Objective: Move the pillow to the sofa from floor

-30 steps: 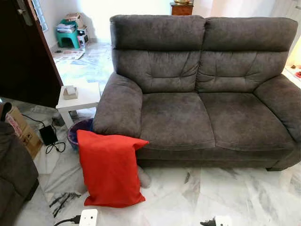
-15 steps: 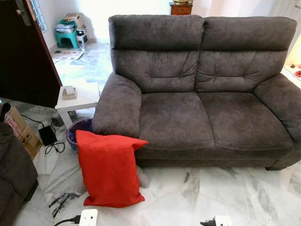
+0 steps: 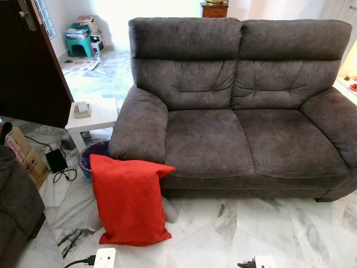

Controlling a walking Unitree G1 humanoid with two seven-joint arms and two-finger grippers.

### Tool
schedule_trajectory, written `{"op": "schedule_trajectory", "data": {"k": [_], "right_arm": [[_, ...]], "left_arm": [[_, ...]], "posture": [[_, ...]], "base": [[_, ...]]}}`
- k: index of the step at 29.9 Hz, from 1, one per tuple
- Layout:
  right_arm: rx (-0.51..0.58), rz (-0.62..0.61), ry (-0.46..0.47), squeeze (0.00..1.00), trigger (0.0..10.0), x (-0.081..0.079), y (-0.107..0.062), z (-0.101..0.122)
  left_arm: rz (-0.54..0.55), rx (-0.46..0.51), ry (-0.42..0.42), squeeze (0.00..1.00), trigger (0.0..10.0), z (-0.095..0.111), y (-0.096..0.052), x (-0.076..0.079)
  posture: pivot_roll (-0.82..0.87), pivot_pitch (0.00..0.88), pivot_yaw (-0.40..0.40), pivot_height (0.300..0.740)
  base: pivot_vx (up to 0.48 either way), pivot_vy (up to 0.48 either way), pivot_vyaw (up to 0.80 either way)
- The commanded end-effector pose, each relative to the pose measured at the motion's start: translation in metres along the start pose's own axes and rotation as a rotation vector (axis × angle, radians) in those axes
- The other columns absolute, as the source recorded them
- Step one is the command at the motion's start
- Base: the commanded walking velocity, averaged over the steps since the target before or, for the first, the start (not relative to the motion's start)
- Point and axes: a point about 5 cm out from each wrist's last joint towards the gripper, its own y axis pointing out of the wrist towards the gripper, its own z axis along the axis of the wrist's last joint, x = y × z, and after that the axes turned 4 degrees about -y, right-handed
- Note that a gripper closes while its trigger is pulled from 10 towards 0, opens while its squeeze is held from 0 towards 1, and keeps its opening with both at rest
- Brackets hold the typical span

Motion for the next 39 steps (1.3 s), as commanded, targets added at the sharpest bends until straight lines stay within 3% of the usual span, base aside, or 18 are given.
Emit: {"op": "schedule_trajectory", "data": {"k": [1, 23, 39], "right_arm": [[-0.041, 0.111, 0.231, 0.00, 10.0, -0.0273, 0.0082, 0.0132], [-0.031, 0.110, 0.249, 0.00, 10.0, -0.0310, 0.0094, 0.0169], [-0.041, 0.114, 0.232, 0.00, 10.0, -0.0296, 0.0093, 0.0164]], "left_arm": [[0.182, -0.023, 0.023, 0.00, 10.0, -0.0092, -0.0163, -0.0796], [0.187, -0.019, 0.015, 0.00, 10.0, -0.0092, -0.0169, -0.0813], [0.185, -0.008, 0.004, 0.00, 10.0, -0.0084, -0.0164, -0.0791]], "posture": [[0.15, 0.000, -0.042, 0.740], [0.16, 0.042, -0.026, 0.740], [0.17, 0.053, -0.056, 0.740]], "base": [[0.000, 0.000, 0.00], [0.000, 0.000, 0.00], [0.000, 0.000, 0.00]]}}
